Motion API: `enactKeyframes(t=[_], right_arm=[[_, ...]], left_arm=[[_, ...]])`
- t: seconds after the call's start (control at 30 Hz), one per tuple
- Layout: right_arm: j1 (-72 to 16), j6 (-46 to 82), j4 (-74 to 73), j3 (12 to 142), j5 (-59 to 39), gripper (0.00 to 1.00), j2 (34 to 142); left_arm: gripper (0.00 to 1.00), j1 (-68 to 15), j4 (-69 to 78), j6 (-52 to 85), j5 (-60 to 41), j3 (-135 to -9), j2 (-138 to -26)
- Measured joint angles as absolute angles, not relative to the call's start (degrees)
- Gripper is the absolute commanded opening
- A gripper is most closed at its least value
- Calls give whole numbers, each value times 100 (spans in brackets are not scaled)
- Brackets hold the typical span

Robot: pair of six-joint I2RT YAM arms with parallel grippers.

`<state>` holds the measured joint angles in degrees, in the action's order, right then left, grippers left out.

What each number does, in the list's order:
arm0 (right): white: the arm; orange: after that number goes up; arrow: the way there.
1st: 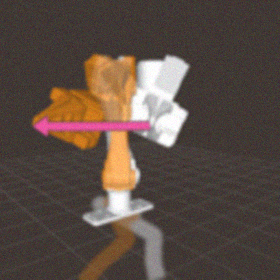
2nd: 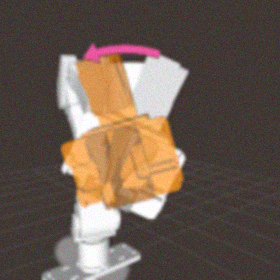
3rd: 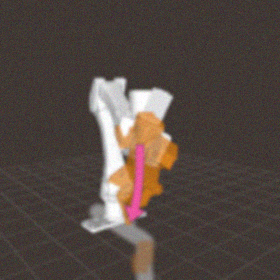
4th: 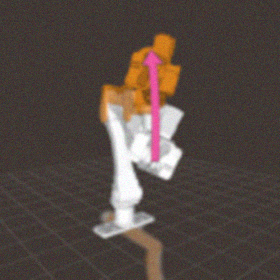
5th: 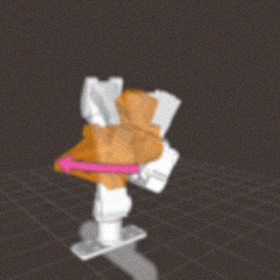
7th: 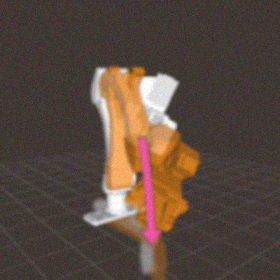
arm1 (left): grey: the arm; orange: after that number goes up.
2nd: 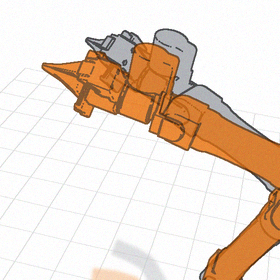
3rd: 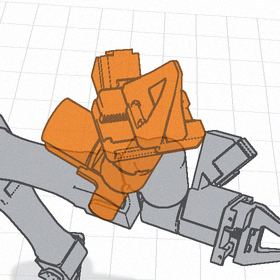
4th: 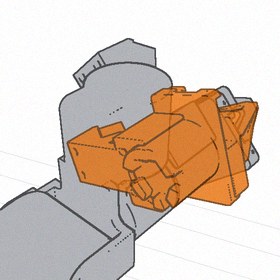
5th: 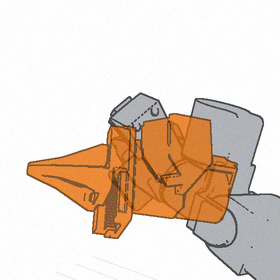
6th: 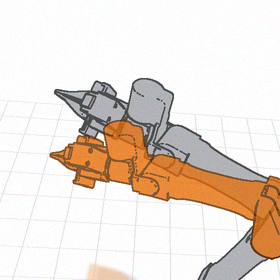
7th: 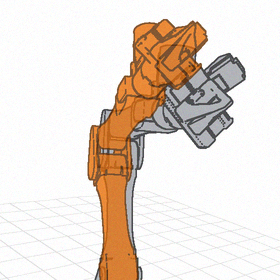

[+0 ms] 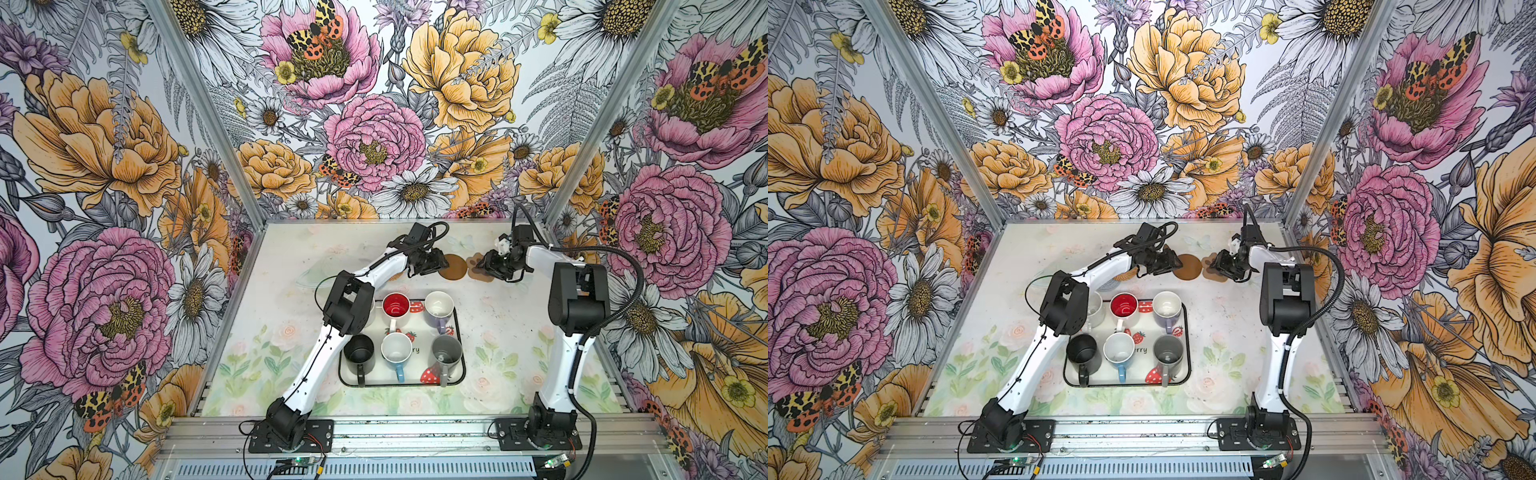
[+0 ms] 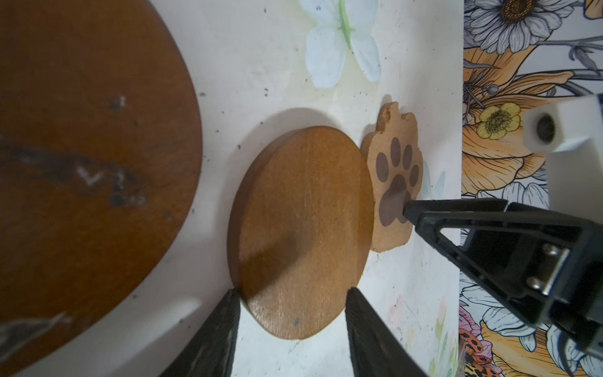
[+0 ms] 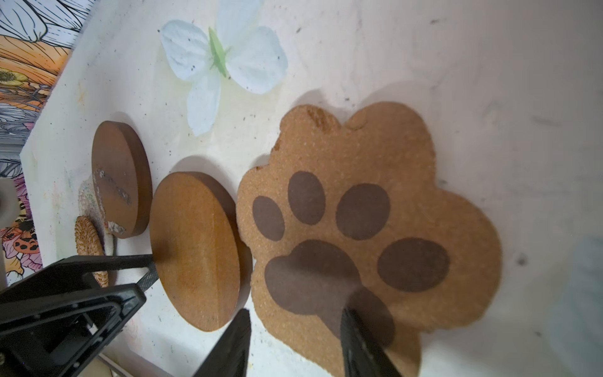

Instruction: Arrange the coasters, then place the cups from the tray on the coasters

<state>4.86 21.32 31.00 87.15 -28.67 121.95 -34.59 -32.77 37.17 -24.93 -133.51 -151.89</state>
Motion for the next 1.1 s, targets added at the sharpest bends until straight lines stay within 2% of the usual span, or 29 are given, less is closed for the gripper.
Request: enactKeyframes(t=[0.33, 0.73, 1.1], right_arm=[[486, 1973, 3350, 9179, -2659, 48, 12462], [521, 1573, 3865, 9415, -1964, 48, 12470], [582, 1529, 4128, 9537, -2014, 48, 12490]], left_arm=[[54, -3465, -3264, 3758, -2515, -13353, -15198], [55, -3487, -3173, 3732, -2510, -13072, -15039], [55, -3514, -3295, 3682, -2488, -12956, -14879]])
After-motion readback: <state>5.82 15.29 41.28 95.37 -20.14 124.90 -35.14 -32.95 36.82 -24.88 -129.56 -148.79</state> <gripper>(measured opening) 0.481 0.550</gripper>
